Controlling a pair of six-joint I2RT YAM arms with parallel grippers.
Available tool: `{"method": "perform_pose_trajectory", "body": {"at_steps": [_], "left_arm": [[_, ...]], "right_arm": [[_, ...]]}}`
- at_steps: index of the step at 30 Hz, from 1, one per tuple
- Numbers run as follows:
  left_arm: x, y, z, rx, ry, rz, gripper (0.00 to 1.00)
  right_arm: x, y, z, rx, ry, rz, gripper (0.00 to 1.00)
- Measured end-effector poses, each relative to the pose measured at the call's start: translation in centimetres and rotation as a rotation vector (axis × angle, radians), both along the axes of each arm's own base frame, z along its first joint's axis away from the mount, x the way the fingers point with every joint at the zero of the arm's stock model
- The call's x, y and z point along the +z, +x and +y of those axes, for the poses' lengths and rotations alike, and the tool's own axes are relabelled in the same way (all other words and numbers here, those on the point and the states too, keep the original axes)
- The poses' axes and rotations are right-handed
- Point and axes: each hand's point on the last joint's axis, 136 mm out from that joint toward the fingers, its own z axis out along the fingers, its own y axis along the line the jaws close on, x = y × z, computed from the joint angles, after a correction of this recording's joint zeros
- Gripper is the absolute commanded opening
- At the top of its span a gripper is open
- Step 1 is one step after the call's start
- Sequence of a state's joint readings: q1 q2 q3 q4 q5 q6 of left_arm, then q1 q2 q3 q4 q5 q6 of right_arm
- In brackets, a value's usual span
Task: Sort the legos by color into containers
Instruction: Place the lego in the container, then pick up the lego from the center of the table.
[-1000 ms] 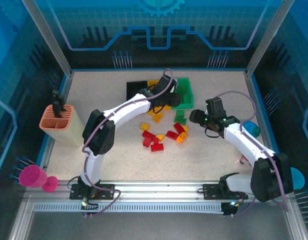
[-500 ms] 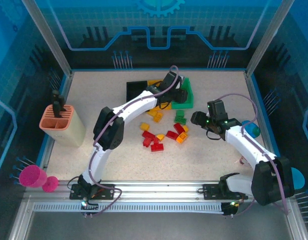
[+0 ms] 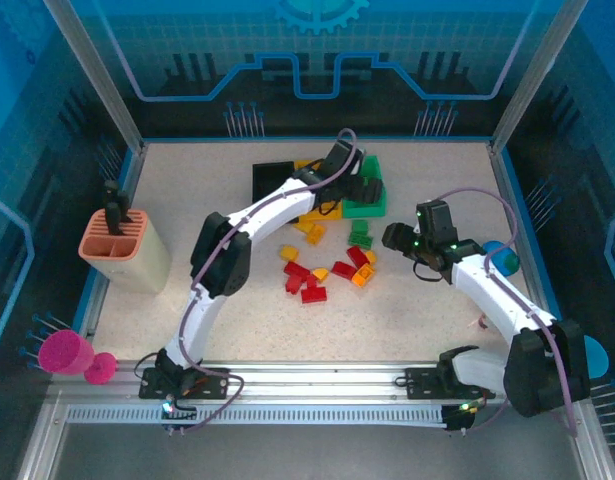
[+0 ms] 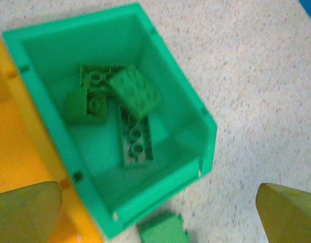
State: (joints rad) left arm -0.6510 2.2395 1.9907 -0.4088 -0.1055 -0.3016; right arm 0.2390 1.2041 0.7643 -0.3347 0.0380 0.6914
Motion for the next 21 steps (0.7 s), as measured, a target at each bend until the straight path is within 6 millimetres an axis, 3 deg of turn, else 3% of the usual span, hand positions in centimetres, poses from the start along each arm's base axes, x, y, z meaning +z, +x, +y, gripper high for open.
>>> {"method": "perform_pose_trajectory", "body": {"at_steps": [3, 9, 12, 15, 21], "left_arm": [[1.9, -1.8, 1.3, 0.006, -0.015, -0.014, 0.99], [9.9, -5.7, 4.1, 0.003, -0.118, -0.147, 0.96], [12.3, -7.8, 5.6, 0.003, -0.158, -0.195, 0.94], [12.5, -9.6, 6.9, 0.005, -0.167, -0.206, 0.94], [8.6, -12.3, 9.4, 0.023, -0.105, -0.151, 0.93]], "right_arm": [[0.0, -0.1, 0.2, 0.009, 0.009, 0.004, 0.68], [-1.9, 0.1, 0.8, 0.037, 0.008, 0.077, 0.67], [-2.2, 0.7, 1.2, 0.051, 0.003, 0.099, 0.68], [-2.0, 1.7, 1.9, 0.072, -0.006, 0.110, 0.70], [-1.7, 4.2, 5.1, 0.144, -0.037, 0.130, 0.77]]}}
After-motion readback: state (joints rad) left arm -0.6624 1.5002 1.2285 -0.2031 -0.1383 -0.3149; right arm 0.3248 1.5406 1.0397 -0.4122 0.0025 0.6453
